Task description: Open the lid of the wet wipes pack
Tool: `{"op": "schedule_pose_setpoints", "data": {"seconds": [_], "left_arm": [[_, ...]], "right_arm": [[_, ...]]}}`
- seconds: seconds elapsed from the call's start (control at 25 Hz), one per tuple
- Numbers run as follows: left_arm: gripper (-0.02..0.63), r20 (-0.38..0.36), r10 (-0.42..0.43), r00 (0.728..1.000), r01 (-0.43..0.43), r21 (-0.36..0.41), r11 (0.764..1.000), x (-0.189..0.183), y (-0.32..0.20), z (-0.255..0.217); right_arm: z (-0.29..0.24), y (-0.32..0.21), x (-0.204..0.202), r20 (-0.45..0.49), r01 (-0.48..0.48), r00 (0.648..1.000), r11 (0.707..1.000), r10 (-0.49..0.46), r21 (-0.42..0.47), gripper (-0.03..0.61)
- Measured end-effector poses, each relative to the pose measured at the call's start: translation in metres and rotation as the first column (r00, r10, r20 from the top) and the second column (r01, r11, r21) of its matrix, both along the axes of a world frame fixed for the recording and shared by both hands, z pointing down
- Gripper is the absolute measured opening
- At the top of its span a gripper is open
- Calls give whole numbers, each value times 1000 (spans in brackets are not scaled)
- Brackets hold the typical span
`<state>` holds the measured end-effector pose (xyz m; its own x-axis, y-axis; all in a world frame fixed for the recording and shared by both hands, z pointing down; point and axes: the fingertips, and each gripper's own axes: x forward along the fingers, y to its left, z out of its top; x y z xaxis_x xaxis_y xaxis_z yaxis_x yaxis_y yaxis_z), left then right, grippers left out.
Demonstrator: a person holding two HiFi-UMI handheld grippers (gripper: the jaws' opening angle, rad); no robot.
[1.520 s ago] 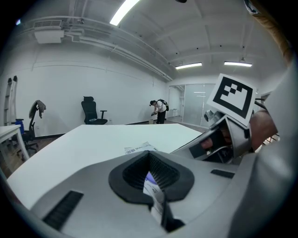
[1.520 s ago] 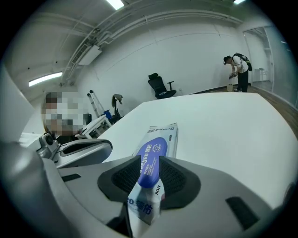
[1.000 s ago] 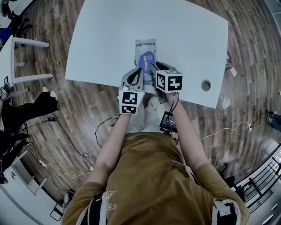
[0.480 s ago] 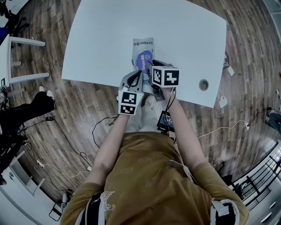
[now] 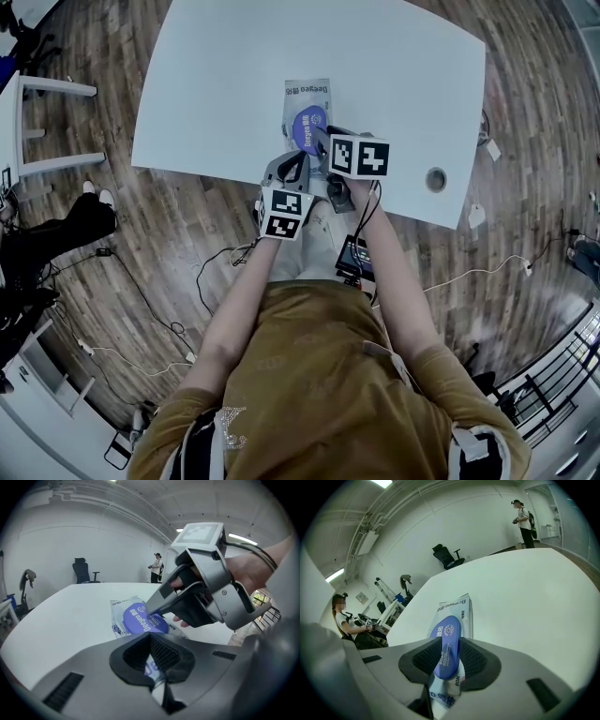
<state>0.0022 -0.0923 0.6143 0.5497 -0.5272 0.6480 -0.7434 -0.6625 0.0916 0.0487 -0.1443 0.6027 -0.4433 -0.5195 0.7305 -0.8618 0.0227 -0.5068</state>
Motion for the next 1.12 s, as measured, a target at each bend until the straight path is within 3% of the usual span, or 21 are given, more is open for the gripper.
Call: {"op": "schedule_pose_setpoints", "data": {"seconds": [0.12, 0.48, 0.84, 1.12], "left_arm": [[2, 59, 28, 998, -26, -31, 999, 2, 3, 7], [2, 73, 42, 996, -36, -72, 997, 4, 2, 10], [2, 133, 144, 981, -115, -208, 971, 4, 9, 9], [2, 133, 137, 982, -109, -203, 973, 3, 13, 11]], "right_arm": [[0, 0, 0, 8, -1, 1000, 1000, 1, -3, 107], [-3, -1, 0, 38, 19, 999, 999, -18, -26, 107], [1, 0, -3, 27, 43, 999, 998, -42, -41, 107], [4, 1, -6, 33, 48, 998, 998, -46, -47, 107]]}}
